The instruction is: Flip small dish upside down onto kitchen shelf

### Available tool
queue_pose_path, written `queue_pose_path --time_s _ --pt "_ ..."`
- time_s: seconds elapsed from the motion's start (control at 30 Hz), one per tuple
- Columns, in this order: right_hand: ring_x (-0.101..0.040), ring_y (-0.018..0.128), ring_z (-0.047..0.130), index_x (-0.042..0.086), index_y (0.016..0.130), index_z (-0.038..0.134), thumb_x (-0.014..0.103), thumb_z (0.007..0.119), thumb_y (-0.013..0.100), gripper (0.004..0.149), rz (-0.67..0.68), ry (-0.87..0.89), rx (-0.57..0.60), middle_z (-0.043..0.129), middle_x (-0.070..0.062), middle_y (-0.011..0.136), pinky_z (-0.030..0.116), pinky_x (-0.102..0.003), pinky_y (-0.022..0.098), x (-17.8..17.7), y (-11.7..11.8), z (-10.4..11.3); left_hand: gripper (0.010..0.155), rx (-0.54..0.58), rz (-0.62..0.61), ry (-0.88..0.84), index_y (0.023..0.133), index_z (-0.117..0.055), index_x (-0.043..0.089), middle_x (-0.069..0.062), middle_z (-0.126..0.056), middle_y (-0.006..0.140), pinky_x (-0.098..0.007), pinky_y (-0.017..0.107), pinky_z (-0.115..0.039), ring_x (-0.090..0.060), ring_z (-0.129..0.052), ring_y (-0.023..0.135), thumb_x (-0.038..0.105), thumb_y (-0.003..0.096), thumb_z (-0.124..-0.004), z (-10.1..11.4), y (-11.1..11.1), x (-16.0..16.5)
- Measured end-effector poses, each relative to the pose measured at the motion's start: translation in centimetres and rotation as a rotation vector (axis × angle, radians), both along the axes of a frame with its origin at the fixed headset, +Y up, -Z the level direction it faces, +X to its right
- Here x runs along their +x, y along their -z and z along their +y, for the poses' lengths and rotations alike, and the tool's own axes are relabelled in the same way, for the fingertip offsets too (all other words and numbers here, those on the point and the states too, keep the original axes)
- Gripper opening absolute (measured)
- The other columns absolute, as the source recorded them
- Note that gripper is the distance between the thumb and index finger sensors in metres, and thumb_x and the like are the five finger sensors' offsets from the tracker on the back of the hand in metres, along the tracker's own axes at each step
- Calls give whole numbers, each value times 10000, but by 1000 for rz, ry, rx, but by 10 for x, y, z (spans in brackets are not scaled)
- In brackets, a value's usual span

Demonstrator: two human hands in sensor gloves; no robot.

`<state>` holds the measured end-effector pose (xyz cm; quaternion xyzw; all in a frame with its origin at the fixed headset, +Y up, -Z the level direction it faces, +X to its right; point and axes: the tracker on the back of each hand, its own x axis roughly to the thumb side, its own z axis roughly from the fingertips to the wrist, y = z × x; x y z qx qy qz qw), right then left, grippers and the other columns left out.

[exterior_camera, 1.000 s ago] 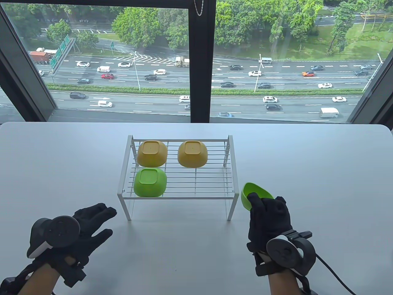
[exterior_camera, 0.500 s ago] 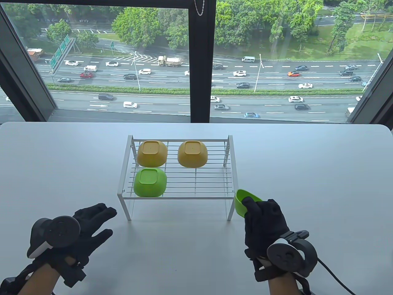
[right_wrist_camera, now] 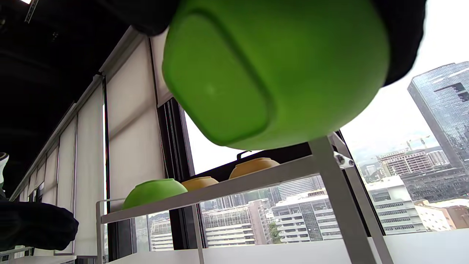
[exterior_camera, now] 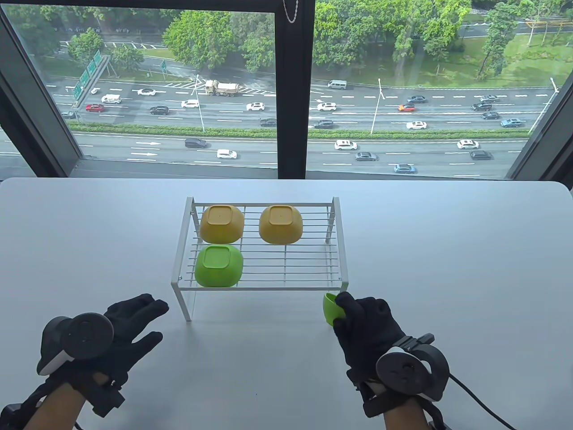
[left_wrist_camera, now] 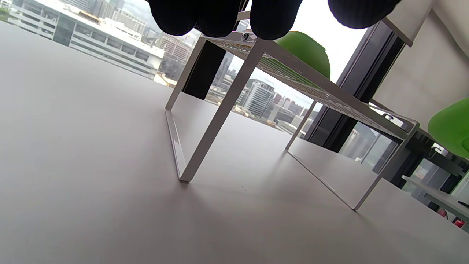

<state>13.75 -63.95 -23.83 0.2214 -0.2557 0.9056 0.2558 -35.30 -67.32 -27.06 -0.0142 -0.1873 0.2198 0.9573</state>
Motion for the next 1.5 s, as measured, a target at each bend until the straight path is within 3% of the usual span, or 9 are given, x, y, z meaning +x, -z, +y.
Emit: queue_pose_path --time_s 0.2,0.3,0.5,0.63,0.73,0.8,0.97,1.17,1.5 --pt "-191 603 735 191 1060 436 520 955 389 909 68 -135 -109 684 -24 788 857 -539 515 -17 6 -10 693 5 10 -13 1086 -620 300 -91 -549 1178 -716 763 -461 -419 -586 1045 580 453 -664 2 1 -3" --pt "-190 599 734 181 1062 393 470 964 407 916 102 -156 -180 664 -27 805 874 -509 494 -27 9 -15 693 8 9 -16 1086 -620 300 -91 -548 1178 -715 765 -463 -416 -585 1046 580 453 -663 3 1 -4" --pt "-194 579 761 186 1053 455 485 905 451 810 169 -83 -245 672 -43 822 886 -477 475 -38 16 -21 695 9 1 -18 1088 -618 300 -119 -545 1177 -715 764 -464 -416 -585 1047 582 454 -661 3 1 -3" --pt "-252 667 777 213 1078 482 482 877 471 773 197 -59 -272 657 -79 903 865 -530 494 -52 29 0 696 2 -1 -11 1088 -616 299 -120 -539 1178 -714 765 -463 -418 -580 1048 581 454 -661 3 0 -4" --pt "-306 729 796 272 1100 512 483 863 472 750 137 -22 -255 634 -98 980 847 -578 509 -62 42 20 695 -4 6 -25 1087 -616 300 -120 -538 1178 -715 765 -460 -417 -577 1049 580 453 -661 3 1 -6" --pt "-352 777 781 299 1111 518 481 849 472 743 83 -27 -310 586 -115 1024 840 -593 520 -70 55 35 694 -7 9 -26 1087 -615 301 -117 -537 1179 -717 763 -458 -418 -577 1048 581 453 -660 2 2 -7" --pt "-375 769 812 301 1109 558 482 826 463 722 12 -59 -361 581 -142 1041 883 -559 490 -90 88 58 696 -24 9 -32 1089 -613 301 -118 -535 1180 -717 763 -457 -421 -574 1048 582 454 -659 0 4 -8" --pt "-389 762 820 273 1111 566 476 799 466 716 20 -74 -517 555 -171 1041 914 -553 458 -103 127 49 695 -24 6 -39 1089 -614 302 -117 -534 1181 -719 763 -454 -420 -574 1050 583 455 -658 0 4 -7" --pt "-448 728 838 242 1111 597 483 789 475 707 49 15 -724 568 -210 1049 938 -574 385 -106 156 30 696 -67 8 -28 1091 -614 303 -125 -532 1185 -725 762 -445 -423 -571 1052 587 457 -652 -6 11 -5"
